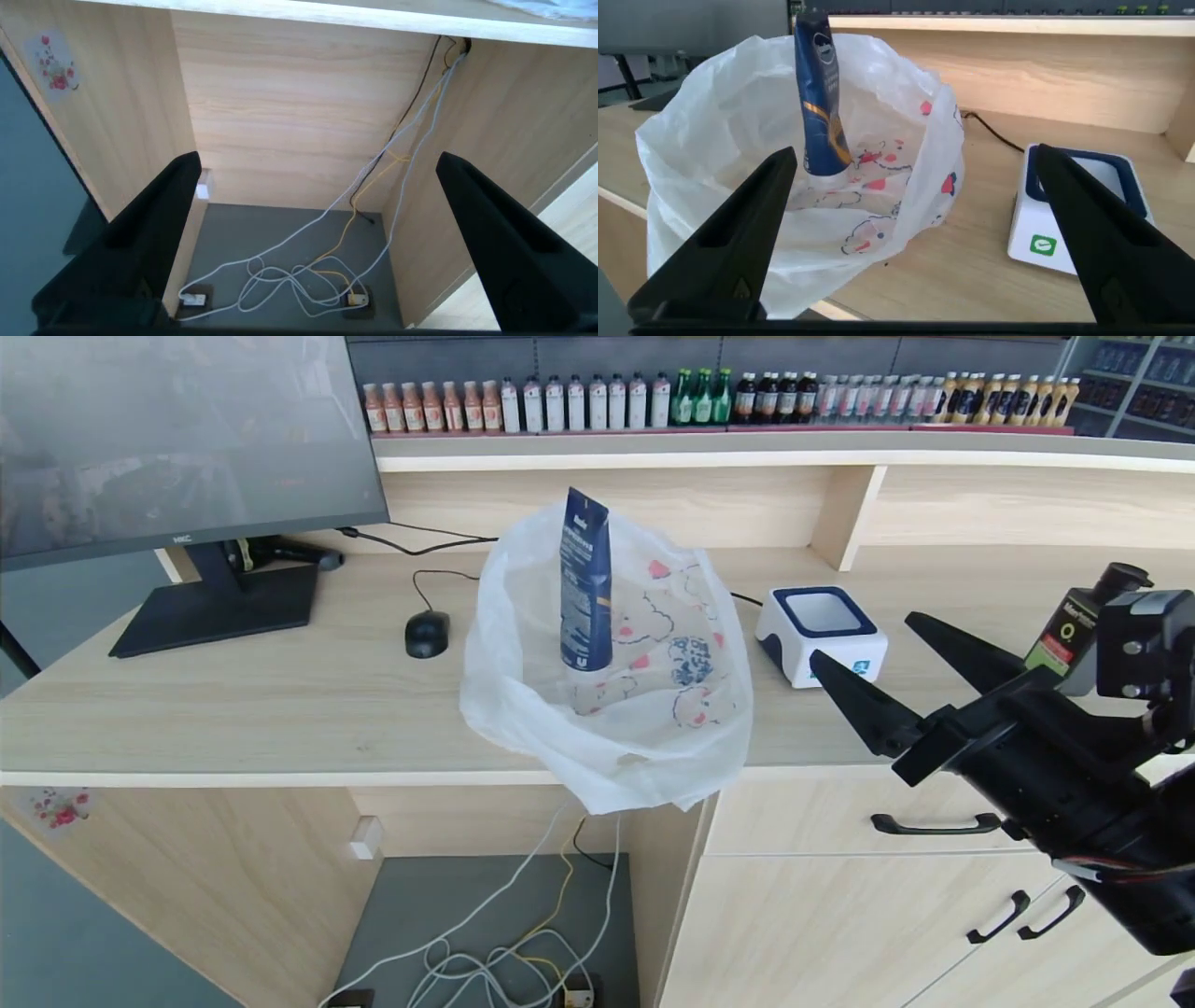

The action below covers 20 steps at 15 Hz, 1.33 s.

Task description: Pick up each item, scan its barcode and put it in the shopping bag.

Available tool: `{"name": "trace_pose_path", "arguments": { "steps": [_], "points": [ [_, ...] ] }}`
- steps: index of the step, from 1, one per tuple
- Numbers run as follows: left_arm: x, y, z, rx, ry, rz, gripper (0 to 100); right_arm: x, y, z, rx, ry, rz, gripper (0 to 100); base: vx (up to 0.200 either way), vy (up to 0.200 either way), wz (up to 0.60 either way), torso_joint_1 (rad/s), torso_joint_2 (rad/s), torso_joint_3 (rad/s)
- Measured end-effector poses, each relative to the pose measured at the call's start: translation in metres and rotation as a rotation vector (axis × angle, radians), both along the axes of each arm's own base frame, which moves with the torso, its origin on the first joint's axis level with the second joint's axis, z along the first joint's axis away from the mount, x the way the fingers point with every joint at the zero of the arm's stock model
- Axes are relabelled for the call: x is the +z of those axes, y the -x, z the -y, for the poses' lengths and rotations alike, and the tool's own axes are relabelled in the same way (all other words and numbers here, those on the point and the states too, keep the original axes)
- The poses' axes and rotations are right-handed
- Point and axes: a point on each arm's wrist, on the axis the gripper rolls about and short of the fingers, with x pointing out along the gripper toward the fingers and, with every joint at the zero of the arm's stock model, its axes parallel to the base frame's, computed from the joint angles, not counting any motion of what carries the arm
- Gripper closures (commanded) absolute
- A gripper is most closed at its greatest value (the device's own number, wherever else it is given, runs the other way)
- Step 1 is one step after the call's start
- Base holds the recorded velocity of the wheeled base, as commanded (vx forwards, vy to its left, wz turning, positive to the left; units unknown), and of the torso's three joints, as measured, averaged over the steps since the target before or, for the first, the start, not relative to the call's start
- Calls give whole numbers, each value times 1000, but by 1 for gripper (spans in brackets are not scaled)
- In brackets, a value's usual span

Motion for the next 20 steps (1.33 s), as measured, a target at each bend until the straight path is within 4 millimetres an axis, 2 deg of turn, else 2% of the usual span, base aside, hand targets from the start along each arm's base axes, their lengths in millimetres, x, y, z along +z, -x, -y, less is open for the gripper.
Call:
{"name": "trace_pose_path", "arguments": {
  "steps": [20],
  "points": [
    [0, 0, 0, 0, 2, 0, 0, -6, -1, 1, -6, 12, -22, 0, 0, -200, 0, 3, 4, 4]
  ]
}}
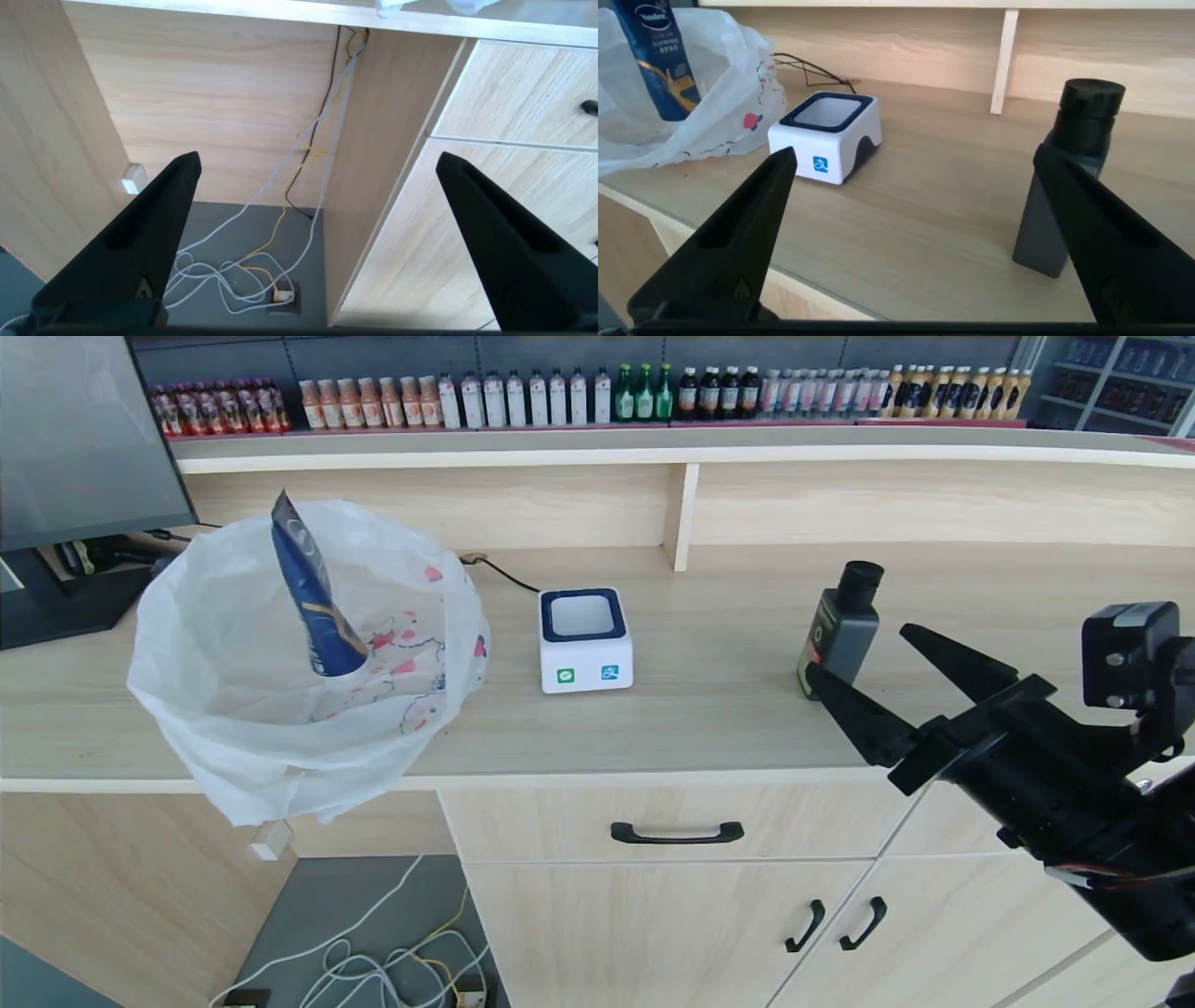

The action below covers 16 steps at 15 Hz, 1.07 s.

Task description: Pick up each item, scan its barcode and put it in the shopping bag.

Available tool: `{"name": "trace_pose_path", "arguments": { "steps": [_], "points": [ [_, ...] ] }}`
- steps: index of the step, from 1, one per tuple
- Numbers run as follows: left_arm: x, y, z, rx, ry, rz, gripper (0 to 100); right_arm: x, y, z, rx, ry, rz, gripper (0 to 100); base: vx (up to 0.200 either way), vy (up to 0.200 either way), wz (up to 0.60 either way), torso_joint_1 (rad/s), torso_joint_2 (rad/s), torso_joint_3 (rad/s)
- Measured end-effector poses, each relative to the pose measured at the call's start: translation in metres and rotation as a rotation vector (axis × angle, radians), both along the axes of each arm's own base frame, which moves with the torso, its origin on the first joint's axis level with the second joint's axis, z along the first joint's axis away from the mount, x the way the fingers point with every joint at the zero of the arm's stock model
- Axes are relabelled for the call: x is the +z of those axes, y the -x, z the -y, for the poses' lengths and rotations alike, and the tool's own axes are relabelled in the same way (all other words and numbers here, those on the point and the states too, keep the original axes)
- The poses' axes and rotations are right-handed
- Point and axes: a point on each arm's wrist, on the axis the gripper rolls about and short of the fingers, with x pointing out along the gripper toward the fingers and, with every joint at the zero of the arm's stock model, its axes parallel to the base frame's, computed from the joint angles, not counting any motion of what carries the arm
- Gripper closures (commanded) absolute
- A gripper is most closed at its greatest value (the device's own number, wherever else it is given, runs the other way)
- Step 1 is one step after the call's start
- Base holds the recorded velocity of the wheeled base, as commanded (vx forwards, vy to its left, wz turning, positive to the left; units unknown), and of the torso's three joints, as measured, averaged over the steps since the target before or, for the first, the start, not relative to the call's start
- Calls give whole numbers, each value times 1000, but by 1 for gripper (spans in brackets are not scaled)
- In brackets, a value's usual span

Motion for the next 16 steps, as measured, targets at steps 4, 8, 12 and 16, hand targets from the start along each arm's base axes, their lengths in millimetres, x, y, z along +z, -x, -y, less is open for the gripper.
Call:
{"name": "trace_pose_path", "arguments": {
  "steps": [4, 8, 12, 16],
  "points": [
    [0, 0, 0, 0, -1, 0, 0, -4, -4, -2, -6, 19, -9, 0, 0, -150, 0, -2, 2, -1],
    [0, 0, 0, 0, -10, 0, 0, -5, -8, -10, -53, -31, -41, 0, 0, 0, 0, 0, 0, 0],
    [0, 0, 0, 0, -10, 0, 0, 9, -23, -30, -56, -60, -45, 0, 0, 0, 0, 0, 0, 0],
    [0, 0, 0, -1, -10, 0, 0, 10, -37, -48, -69, -75, -55, 0, 0, 0, 0, 0, 0, 0]
  ]
}}
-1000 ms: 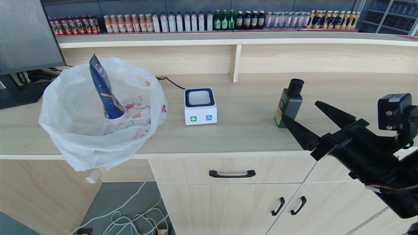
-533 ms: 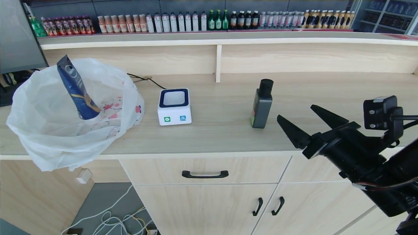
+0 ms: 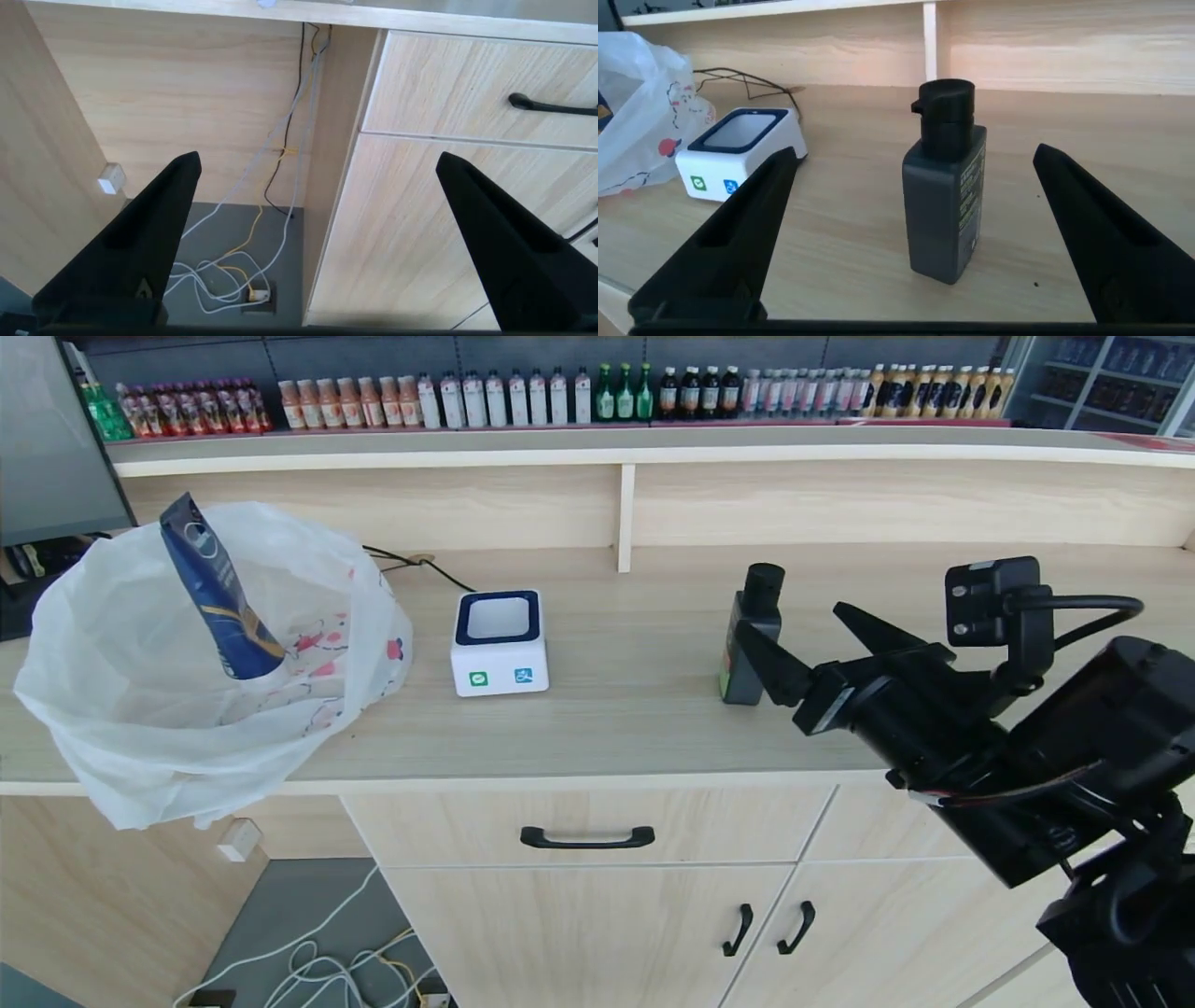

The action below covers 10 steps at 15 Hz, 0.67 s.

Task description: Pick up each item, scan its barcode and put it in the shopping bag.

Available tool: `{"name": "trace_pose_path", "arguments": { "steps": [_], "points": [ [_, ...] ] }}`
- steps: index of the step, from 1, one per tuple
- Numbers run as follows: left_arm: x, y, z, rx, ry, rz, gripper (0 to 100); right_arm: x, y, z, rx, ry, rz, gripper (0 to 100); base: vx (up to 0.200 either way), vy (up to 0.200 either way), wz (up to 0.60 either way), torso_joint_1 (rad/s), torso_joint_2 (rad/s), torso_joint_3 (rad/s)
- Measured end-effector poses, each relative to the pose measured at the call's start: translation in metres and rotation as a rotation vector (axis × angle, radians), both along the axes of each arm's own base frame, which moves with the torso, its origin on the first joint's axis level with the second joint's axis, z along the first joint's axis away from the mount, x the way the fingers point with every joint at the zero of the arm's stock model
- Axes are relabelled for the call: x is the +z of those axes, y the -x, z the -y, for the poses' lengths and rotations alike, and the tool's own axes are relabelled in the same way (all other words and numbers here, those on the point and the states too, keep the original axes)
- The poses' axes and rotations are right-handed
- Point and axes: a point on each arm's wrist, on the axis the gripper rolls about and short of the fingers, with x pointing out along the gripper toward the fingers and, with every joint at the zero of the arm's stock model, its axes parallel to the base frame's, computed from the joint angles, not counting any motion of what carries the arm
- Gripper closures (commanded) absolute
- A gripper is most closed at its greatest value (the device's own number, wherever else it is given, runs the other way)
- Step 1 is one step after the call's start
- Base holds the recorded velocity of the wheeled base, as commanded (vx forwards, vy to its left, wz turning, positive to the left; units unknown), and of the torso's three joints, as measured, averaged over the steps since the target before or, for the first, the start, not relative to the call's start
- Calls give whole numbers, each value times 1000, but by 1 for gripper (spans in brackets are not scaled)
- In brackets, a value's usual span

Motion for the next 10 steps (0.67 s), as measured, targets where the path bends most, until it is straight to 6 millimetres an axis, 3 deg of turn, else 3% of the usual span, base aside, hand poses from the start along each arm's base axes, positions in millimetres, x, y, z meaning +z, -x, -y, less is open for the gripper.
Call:
{"name": "trace_pose_path", "arguments": {
  "steps": [10],
  "points": [
    [0, 0, 0, 0, 0, 0, 0, -15, -56, -25, -123, 0, -55, 0, 0, 0, 0, 0, 0, 0]
  ]
}}
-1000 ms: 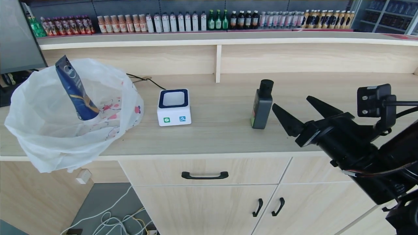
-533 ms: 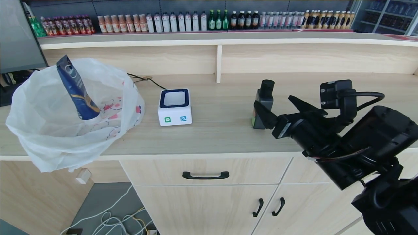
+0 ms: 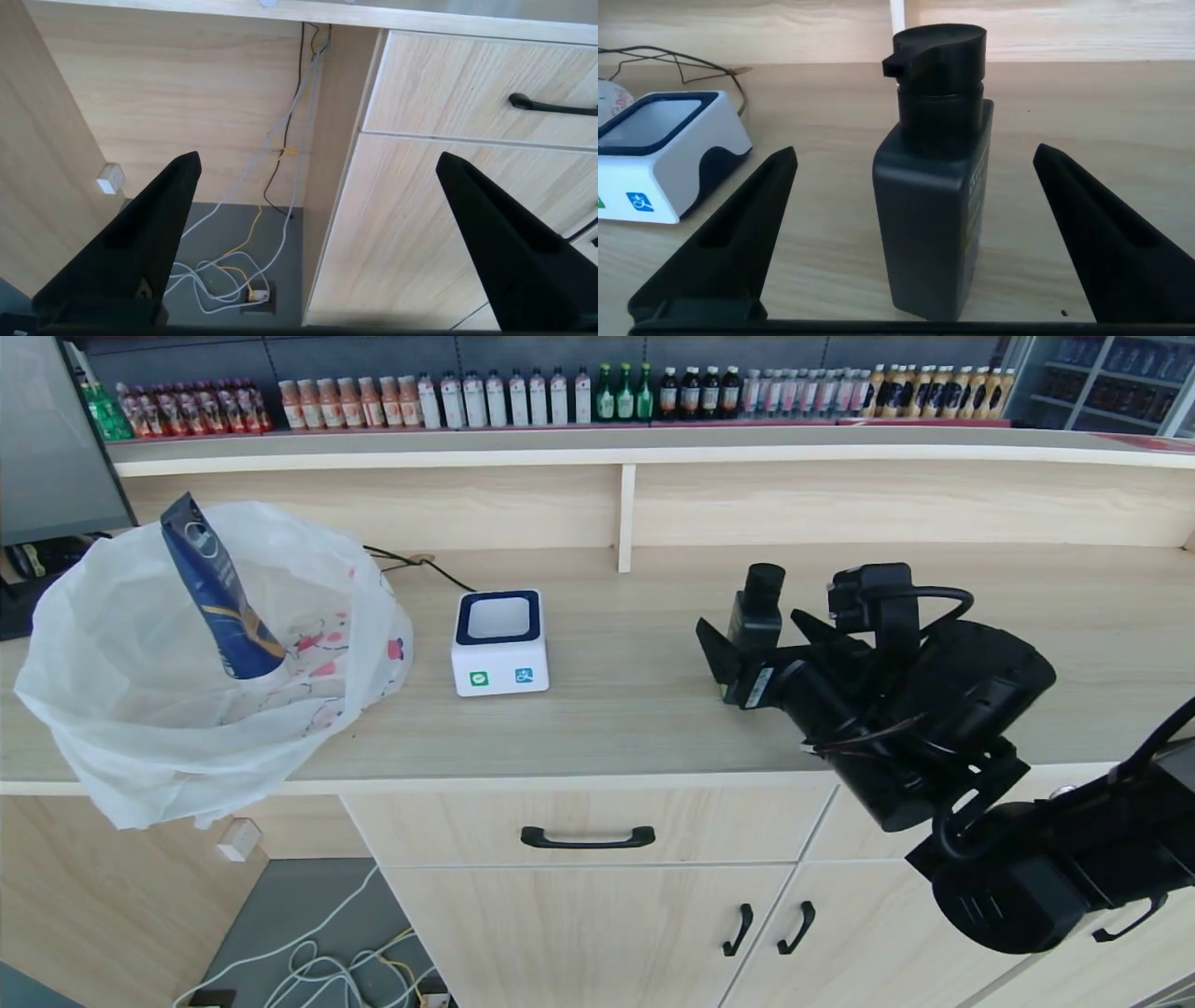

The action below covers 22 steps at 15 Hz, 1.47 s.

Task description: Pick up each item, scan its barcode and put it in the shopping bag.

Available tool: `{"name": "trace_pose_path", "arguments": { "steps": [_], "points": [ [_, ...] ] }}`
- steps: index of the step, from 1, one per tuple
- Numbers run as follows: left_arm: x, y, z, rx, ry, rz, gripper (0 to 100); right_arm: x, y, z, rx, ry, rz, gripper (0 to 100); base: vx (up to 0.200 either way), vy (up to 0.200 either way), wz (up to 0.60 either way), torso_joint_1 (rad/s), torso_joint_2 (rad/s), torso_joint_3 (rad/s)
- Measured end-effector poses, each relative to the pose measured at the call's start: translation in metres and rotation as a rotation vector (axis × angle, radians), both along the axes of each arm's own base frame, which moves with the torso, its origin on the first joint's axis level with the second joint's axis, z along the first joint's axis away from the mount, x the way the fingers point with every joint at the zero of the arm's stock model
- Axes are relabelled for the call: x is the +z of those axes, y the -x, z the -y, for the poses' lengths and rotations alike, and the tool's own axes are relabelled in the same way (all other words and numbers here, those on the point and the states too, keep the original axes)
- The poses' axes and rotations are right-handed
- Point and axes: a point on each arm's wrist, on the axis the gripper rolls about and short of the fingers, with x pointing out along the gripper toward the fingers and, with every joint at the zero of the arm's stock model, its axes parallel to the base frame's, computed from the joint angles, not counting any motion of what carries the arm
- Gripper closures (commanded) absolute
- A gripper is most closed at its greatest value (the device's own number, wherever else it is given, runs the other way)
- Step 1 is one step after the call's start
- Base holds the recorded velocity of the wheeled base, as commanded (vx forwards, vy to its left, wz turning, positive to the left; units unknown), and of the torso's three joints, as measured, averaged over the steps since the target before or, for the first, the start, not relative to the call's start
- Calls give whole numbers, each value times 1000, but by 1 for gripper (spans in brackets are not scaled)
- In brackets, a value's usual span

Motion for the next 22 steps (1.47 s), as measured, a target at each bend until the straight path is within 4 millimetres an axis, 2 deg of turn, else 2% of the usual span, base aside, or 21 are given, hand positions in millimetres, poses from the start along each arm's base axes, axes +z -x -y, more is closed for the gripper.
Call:
{"name": "trace_pose_path", "arguments": {
  "steps": [10, 13, 22],
  "points": [
    [0, 0, 0, 0, 0, 0, 0, -8, -26, -11, -11, 8, -19, 0, 0, 0, 0, 0, 0, 0],
    [0, 0, 0, 0, 0, 0, 0, -11, -35, -8, -51, -16, -28, 0, 0, 0, 0, 0, 0, 0],
    [0, 0, 0, 0, 0, 0, 0, -28, -44, -9, -82, -49, -79, 0, 0, 0, 0, 0, 0, 0]
  ]
}}
